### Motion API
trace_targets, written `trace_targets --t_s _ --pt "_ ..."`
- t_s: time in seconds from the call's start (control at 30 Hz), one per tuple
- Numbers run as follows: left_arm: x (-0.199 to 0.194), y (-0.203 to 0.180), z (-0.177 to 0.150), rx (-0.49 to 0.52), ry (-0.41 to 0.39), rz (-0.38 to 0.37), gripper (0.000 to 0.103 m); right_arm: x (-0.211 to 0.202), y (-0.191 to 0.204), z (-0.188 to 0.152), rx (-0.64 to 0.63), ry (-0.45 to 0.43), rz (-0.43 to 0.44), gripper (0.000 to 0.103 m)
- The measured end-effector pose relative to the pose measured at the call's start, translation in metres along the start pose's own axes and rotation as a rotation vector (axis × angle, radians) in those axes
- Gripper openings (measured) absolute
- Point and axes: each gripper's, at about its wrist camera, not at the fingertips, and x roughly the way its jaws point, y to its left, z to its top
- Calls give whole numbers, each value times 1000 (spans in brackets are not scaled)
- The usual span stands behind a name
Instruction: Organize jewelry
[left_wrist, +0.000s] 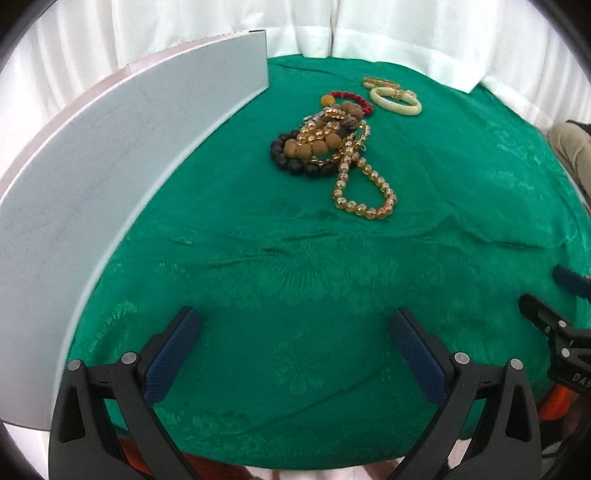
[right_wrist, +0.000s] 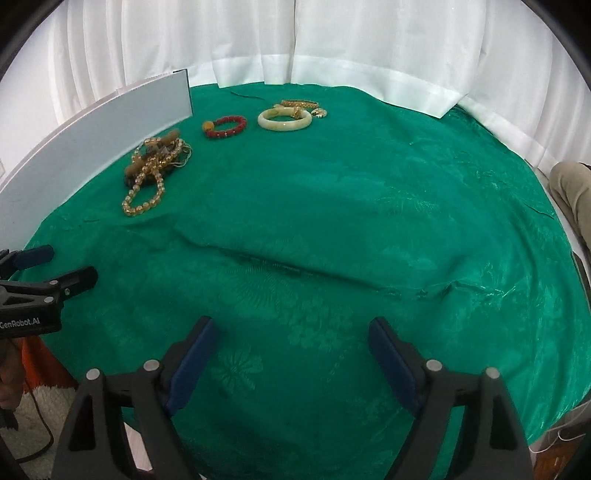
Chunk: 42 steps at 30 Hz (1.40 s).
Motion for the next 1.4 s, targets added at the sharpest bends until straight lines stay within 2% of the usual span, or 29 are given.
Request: trace_targets --t_s 0.33,0.73,0.83,0.93,1.07,1.27,1.4 --pt "-4 1 -5 11 -10 -13 103 1 -2 -1 17 11 5 88" --pt "-1 1 1 29 18 -27 102 2 -2 -1 17 17 3 88" --pt "-10 3 1 8 -15 -48 102 1 -4 1 24 30 12 88" --pt "-28 6 2 -7 -73 -63 102 -16 -11 3 52 -34 34 88" --pt "-46 10 7 -22 -111 -68 102 -40 -17 13 47 -119 2 88" --pt "-57 10 8 -17 -135 -41 102 -65 -15 23 11 -223 -49 88" --pt "-60 10 7 -19 -133 -46 102 -67 -12 21 9 -247 -33 88"
